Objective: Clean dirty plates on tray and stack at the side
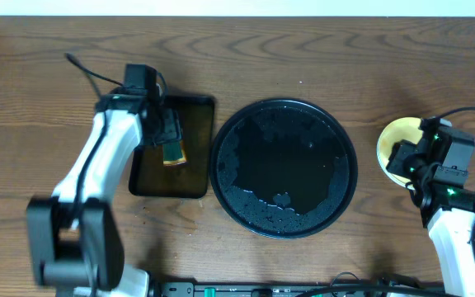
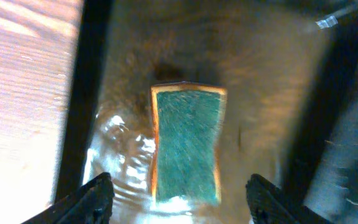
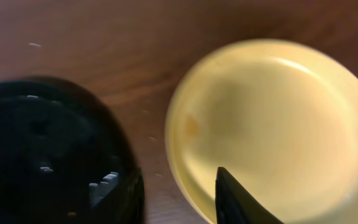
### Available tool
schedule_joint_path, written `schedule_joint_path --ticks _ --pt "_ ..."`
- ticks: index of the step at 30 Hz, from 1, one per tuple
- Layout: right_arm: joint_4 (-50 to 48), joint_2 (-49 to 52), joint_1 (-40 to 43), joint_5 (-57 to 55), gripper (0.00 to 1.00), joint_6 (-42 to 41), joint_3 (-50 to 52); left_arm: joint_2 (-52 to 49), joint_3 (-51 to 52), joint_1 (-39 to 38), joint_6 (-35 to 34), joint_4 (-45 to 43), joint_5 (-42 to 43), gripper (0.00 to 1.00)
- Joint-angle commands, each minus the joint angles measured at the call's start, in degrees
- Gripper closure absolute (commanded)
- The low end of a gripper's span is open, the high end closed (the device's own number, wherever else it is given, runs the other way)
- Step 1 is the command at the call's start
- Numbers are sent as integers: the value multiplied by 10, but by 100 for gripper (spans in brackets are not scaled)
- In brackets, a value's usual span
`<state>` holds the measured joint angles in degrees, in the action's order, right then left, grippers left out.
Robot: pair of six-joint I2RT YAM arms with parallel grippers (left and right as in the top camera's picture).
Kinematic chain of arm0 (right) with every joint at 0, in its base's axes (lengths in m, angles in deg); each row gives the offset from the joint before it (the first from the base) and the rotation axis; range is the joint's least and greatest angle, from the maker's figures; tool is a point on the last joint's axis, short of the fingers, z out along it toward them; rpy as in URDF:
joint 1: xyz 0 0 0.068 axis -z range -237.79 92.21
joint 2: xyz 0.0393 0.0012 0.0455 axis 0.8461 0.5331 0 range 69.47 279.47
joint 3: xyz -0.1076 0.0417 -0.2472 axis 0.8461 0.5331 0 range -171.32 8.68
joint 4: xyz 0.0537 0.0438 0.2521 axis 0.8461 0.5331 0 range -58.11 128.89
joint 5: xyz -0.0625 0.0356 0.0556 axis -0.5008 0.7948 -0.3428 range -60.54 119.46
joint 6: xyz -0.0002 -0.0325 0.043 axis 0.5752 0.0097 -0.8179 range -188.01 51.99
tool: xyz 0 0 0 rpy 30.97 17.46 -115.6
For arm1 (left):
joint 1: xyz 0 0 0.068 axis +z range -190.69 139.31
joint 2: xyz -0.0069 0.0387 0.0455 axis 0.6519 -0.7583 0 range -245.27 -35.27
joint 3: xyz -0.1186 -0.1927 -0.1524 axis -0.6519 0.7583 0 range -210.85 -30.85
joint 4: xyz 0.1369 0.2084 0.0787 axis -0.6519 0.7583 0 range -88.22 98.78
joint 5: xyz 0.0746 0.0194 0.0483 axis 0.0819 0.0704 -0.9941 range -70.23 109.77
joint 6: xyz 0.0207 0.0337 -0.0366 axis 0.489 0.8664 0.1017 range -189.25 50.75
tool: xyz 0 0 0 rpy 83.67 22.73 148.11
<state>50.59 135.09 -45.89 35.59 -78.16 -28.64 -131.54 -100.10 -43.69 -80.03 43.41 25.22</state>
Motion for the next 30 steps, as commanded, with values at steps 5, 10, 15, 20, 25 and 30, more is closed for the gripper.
schedule_joint_path --ticks 5,10,15,20,25,30 --pt "120 -17 -67 35 2 81 -62 101 -15 1 -7 114 3 28" --pt "224 -46 -84 27 1 87 -83 190 8 1 -20 151 2 27" --pt "273 -141 -94 11 1 87 -78 337 76 1 -21 120 -1 21" --pt "279 -268 -94 1 1 83 -57 516 183 1 -19 57 -1 21" --pt "290 -331 -94 1 1 83 -56 633 220 1 -19 61 -1 20" --pt "290 -339 -94 1 1 83 -56 679 220 1 -19 63 -1 20"
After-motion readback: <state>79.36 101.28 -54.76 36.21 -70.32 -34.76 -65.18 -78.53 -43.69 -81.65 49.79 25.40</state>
